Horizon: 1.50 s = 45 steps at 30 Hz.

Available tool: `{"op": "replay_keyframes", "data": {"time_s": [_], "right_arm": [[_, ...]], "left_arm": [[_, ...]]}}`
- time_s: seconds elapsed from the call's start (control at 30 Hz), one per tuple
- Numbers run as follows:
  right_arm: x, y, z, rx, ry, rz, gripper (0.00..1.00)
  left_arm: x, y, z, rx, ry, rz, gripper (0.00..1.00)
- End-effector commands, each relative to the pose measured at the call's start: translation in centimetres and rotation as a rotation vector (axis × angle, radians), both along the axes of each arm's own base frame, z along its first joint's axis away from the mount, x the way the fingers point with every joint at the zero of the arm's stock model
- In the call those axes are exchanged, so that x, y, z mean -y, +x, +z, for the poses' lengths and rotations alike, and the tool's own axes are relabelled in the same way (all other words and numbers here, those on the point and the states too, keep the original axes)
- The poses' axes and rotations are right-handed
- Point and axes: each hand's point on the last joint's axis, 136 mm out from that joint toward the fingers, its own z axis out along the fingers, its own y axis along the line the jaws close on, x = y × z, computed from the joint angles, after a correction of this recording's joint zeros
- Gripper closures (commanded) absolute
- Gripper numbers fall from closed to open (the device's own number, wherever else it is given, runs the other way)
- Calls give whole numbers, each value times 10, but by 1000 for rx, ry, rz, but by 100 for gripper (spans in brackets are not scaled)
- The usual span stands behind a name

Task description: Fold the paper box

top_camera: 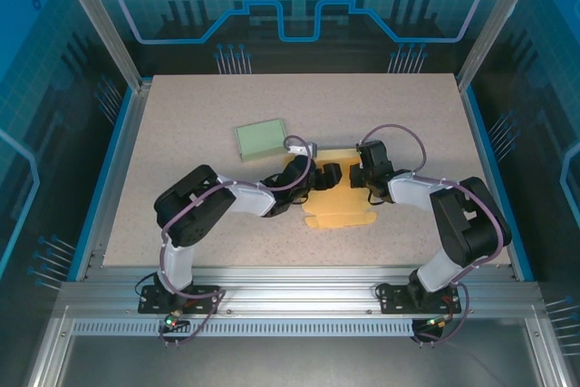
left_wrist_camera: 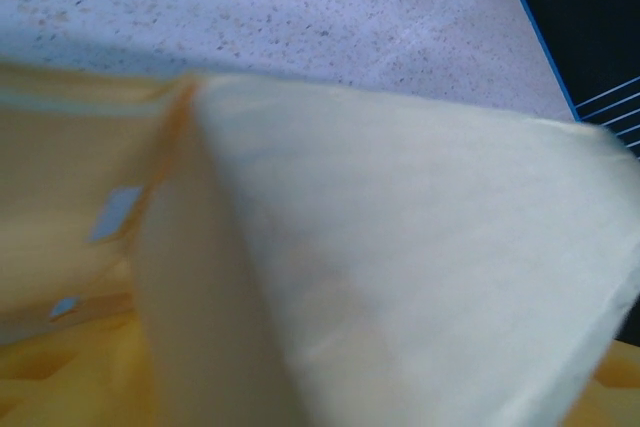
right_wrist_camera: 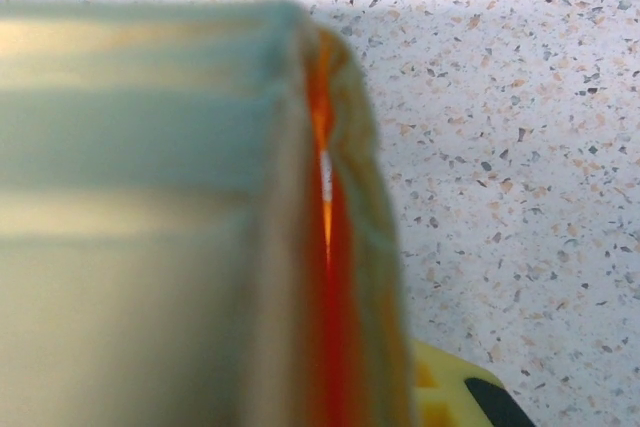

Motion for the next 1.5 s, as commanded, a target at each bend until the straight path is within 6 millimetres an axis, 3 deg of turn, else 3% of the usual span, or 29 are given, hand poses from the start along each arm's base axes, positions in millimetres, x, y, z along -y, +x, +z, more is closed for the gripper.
{"op": "replay_keyframes", "data": {"time_s": [0.0,0.3,0.43,0.63,0.8,0.87,1.0,1.23,1.47], "right_arm": [[-5,7,6,16,23,6,100],[-5,7,6,13,23,8,100],[-5,7,6,12,23,8,100],[-6,8,6,12,23,10,100],[-5,8,5,10,22,8,100],[-5,8,5,9,22,10,100],[-5,8,5,6,20,7,100],[-5,7,5,6,20,9,100],[-5,8,5,6,20,8,100]], "left_arm": [[-5,-11,25,32,-34,-23,18],[-42,-63,62,44,0,-88,15],[-72,-78,88,103,35,-54,16],[-139,-65,106,183,219,147,26],[-183,-40,88,121,286,295,40],[-195,-27,78,93,338,337,41],[-190,-1,59,69,448,313,41],[-153,38,26,44,507,219,41],[-133,41,11,31,481,152,41]]}}
